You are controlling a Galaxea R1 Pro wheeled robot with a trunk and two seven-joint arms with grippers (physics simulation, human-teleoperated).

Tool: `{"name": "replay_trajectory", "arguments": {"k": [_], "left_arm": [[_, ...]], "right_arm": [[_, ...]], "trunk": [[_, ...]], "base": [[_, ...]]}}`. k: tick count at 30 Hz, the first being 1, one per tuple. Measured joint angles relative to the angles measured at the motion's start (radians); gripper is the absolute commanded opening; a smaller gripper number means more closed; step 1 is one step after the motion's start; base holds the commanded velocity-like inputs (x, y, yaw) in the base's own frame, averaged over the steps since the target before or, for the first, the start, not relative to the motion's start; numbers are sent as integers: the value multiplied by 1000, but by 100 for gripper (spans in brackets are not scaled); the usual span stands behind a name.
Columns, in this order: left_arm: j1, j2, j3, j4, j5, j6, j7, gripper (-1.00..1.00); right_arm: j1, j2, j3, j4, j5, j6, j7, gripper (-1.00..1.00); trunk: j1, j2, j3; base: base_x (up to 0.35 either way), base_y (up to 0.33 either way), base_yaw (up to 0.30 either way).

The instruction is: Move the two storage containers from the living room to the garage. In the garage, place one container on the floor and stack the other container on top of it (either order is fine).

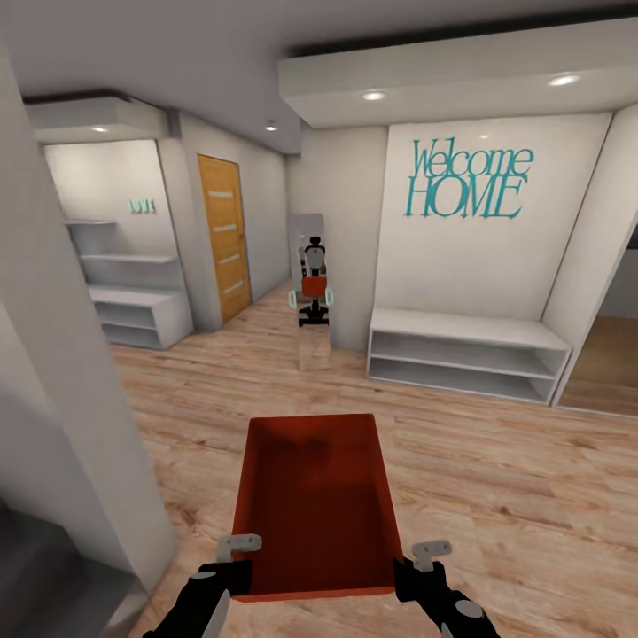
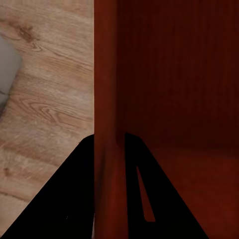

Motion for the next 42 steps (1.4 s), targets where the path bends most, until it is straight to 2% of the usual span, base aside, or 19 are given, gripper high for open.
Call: {"name": "replay_trajectory", "arguments": {"k": [42], "left_arm": [[0, -4, 14, 14, -6, 0, -5, -100]], "right_arm": [[0, 0, 0, 0, 7, 15, 0, -100]], "trunk": [[0, 0, 0]], "base": [[324, 0, 0]]}}
